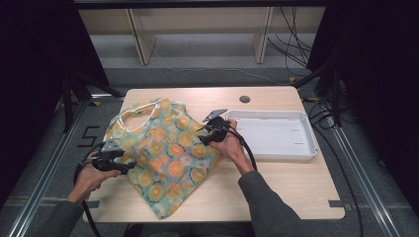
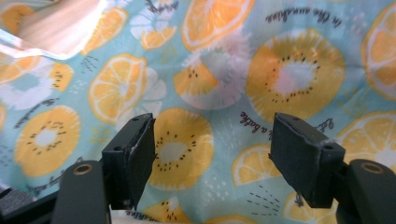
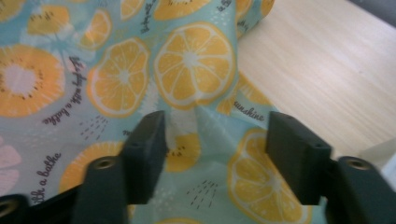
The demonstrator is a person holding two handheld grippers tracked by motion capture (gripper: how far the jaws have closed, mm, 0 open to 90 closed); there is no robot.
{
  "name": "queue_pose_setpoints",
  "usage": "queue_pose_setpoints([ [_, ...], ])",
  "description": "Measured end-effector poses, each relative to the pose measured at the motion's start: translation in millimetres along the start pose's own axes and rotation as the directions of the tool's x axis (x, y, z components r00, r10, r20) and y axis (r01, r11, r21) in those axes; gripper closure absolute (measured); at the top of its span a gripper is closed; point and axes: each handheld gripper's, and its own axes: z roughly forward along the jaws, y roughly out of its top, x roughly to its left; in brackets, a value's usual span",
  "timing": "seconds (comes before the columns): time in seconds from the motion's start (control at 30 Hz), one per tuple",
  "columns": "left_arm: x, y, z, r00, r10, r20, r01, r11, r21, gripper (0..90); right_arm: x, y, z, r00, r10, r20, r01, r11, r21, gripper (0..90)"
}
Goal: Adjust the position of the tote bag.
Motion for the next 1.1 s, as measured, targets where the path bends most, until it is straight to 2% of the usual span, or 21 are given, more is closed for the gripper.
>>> queue_pose_setpoints([
  [0.03, 1.1, 0.6, 0.8, 0.9999, 0.016, -0.001, -0.016, 0.9999, 0.001, 30.3, -0.6, -0.2, 2.7, 1.0000, -0.002, 0.006, 0.002, 1.000, 0.008, 55.2],
  [0.13, 2.7, 1.7, 4.2, 0.9999, 0.012, 0.006, -0.012, 0.9999, 0.004, 30.7, -4.7, -2.0, 9.2, 0.9978, -0.066, -0.001, 0.066, 0.998, 0.007, 79.3],
  [0.17, 2.7, 1.7, 4.2, 0.9999, 0.012, 0.006, -0.012, 0.9999, 0.004, 30.5, -6.0, -2.9, 11.3, 0.9958, -0.091, -0.003, 0.091, 0.996, 0.020, 85.8],
  [0.2, 5.3, 2.0, 4.3, 0.9999, 0.013, 0.010, -0.013, 0.9999, 0.008, 30.6, -6.4, -2.9, 11.2, 0.9959, -0.090, -0.006, 0.091, 0.995, 0.037, 90.0],
  [0.3, 10.0, -0.4, 7.1, 0.9998, -0.009, 0.018, 0.008, 0.9998, 0.017, 31.9, -7.9, -4.2, 15.5, 0.9933, -0.116, 0.004, 0.115, 0.993, 0.033, 90.0],
  [0.33, 11.3, -2.3, 9.3, 0.9994, -0.027, 0.020, 0.027, 0.9995, 0.018, 32.1, -6.7, -3.7, 14.9, 0.9954, -0.095, -0.008, 0.096, 0.994, 0.046, 90.0],
  [0.4, 14.1, -3.7, 10.6, 0.9993, -0.019, 0.031, 0.018, 0.9995, 0.024, 36.2, -6.7, -4.3, 17.2, 0.9946, -0.104, 0.002, 0.104, 0.994, 0.034, 90.0],
  [0.43, 17.1, -7.1, 13.8, 0.9982, -0.039, 0.046, 0.037, 0.9985, 0.041, 38.1, -8.0, -3.3, 17.1, 0.9912, -0.132, 0.014, 0.131, 0.991, 0.042, 90.0],
  [0.53, 20.3, -10.3, 15.7, 0.9966, -0.043, 0.071, 0.038, 0.9969, 0.069, 50.9, -6.7, -3.5, 18.2, 0.9917, -0.127, 0.022, 0.126, 0.991, 0.044, 90.0],
  [0.57, 22.9, -11.7, 15.8, 0.9955, -0.031, 0.090, 0.023, 0.9956, 0.091, 55.0, -7.6, -3.6, 19.1, 0.9918, -0.125, 0.023, 0.124, 0.991, 0.042, 90.0],
  [0.63, 24.3, -11.6, 15.5, 0.9948, -0.022, 0.100, 0.013, 0.9962, 0.086, 63.2, -8.5, -3.8, 19.7, 0.9915, -0.128, 0.025, 0.127, 0.991, 0.038, 90.0],
  [0.67, 23.0, -11.7, 16.1, 0.9942, -0.033, 0.103, 0.025, 0.9966, 0.079, 67.0, -8.9, -3.8, 19.5, 0.9915, -0.128, 0.022, 0.128, 0.991, 0.038, 90.0],
  [0.7, 22.7, -11.4, 16.6, 0.9944, -0.021, 0.104, 0.014, 0.9972, 0.073, 72.2, -9.3, -3.8, 19.0, 0.9912, -0.131, 0.023, 0.130, 0.991, 0.041, 90.0],
  [0.73, 21.2, -11.2, 17.9, 0.9940, -0.027, 0.106, 0.021, 0.9982, 0.057, 77.1, -9.3, -3.9, 18.6, 0.9919, -0.125, 0.021, 0.124, 0.991, 0.046, 90.0],
  [0.77, 22.1, -10.5, 17.2, 0.9936, -0.002, 0.113, -0.006, 0.9972, 0.074, 82.4, -9.1, -3.4, 17.2, 0.9943, -0.106, 0.009, 0.106, 0.993, 0.053, 90.0],
  [0.8, 20.1, -9.8, 18.2, 0.9937, -0.013, 0.111, 0.006, 0.9980, 0.063, 86.5, -9.0, -3.3, 17.2, 0.9942, -0.106, 0.013, 0.106, 0.993, 0.048, 90.0],
  [0.83, 19.5, -9.0, 17.9, 0.9937, -0.006, 0.112, -0.003, 0.9970, 0.078, 88.7, -8.9, -4.1, 17.3, 0.9924, -0.117, 0.037, 0.116, 0.993, 0.031, 90.0],
  [0.9, 15.2, -8.0, 16.3, 0.9944, 0.003, 0.106, -0.012, 0.9960, 0.088, 89.7, -9.0, -3.2, 13.4, 0.9946, -0.100, 0.027, 0.099, 0.994, 0.047, 90.0],
  [0.93, 13.6, -8.1, 15.4, 0.9942, 0.003, 0.108, -0.013, 0.9954, 0.095, 89.9, -8.9, -3.0, 13.9, 0.9951, -0.098, 0.015, 0.098, 0.995, 0.019, 90.0],
  [1.03, 5.4, -11.6, 11.2, 0.9936, -0.030, 0.109, 0.020, 0.9957, 0.091, 89.9, -10.2, -3.6, 9.6, 0.9976, -0.068, 0.011, 0.068, 0.997, 0.023, 90.0],
  [1.1, -1.6, -15.5, 7.2, 0.9920, -0.035, 0.121, 0.024, 0.9955, 0.091, 90.0, -12.6, -3.3, 4.8, 0.9978, -0.065, 0.013, 0.065, 0.998, 0.012, 90.0],
])
